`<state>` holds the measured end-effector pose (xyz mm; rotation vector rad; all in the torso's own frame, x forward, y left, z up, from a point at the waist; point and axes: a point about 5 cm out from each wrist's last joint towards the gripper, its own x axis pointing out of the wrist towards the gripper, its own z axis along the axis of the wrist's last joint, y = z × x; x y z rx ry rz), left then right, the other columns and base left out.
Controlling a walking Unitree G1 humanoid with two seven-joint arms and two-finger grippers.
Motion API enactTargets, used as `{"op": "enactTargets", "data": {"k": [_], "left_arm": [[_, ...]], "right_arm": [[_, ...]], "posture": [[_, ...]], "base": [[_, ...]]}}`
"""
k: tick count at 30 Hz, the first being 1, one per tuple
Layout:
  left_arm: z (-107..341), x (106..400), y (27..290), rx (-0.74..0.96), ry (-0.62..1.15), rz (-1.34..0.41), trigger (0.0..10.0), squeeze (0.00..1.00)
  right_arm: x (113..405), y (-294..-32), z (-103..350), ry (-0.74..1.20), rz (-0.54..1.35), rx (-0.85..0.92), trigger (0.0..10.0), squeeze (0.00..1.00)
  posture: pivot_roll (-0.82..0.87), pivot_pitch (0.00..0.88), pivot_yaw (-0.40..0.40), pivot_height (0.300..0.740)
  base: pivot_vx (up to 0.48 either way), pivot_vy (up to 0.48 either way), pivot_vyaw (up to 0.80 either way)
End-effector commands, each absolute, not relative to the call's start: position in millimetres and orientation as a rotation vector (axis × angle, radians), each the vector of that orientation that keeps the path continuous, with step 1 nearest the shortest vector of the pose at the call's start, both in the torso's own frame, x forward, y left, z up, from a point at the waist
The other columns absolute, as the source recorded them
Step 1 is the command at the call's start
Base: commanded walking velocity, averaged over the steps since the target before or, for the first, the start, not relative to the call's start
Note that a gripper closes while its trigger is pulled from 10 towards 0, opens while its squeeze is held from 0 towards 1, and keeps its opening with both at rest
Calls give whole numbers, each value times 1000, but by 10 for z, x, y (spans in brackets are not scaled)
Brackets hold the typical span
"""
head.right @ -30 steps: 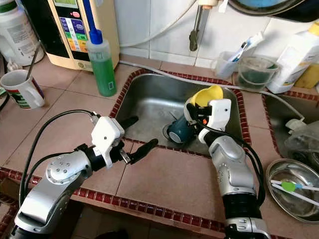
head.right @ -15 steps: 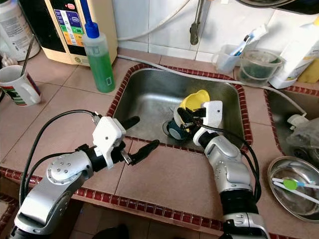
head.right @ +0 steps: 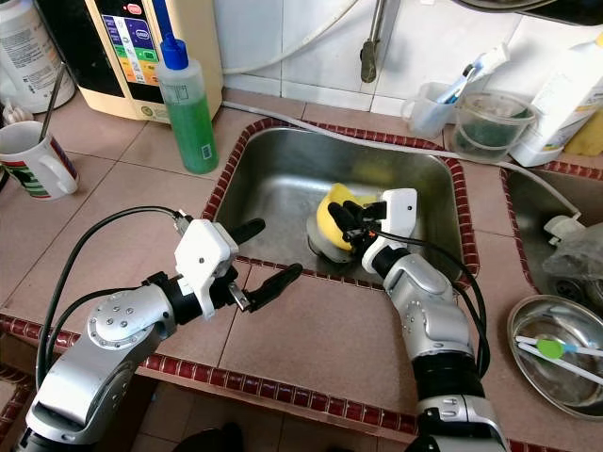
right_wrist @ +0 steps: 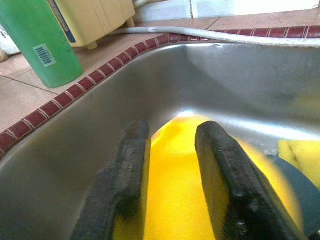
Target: Kitchen organization
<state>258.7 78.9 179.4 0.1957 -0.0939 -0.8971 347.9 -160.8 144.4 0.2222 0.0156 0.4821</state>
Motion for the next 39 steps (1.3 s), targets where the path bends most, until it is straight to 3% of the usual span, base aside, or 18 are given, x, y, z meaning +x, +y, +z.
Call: {"op": "enactTargets", "data": {"k": [1, 14, 19, 28, 39], "left_arm": [[1844, 2569, 758, 200, -115, -914, 10000, 0], [1859, 2619, 764, 205, -130, -901, 10000, 0], [1852, 2817, 850, 228, -155, -739, 10000, 0], [1818, 3063, 1000, 50, -94, -619, 10000, 0], [1733, 3212, 1101, -16, -77, -531, 10000, 0]], "right_arm": [[3508, -1631, 1476, 4, 476, 229, 10000, 1000], [3535, -1619, 1534, -28, 476, 230, 10000, 1000], [3555, -1637, 1560, -67, 411, 185, 10000, 1000], [3422, -1562, 1701, -174, 329, 233, 10000, 1000], [3266, -1509, 1790, -257, 212, 175, 10000, 1000]], "posture": [[103, 164, -43, 740], [103, 133, -45, 740], [89, 94, -46, 740], [56, 35, -46, 740], [17, 9, -18, 740]], "base": [[0, 0, 0], [0, 0, 0], [0, 0, 0], [0, 0, 0], [0, 0, 0]]}}
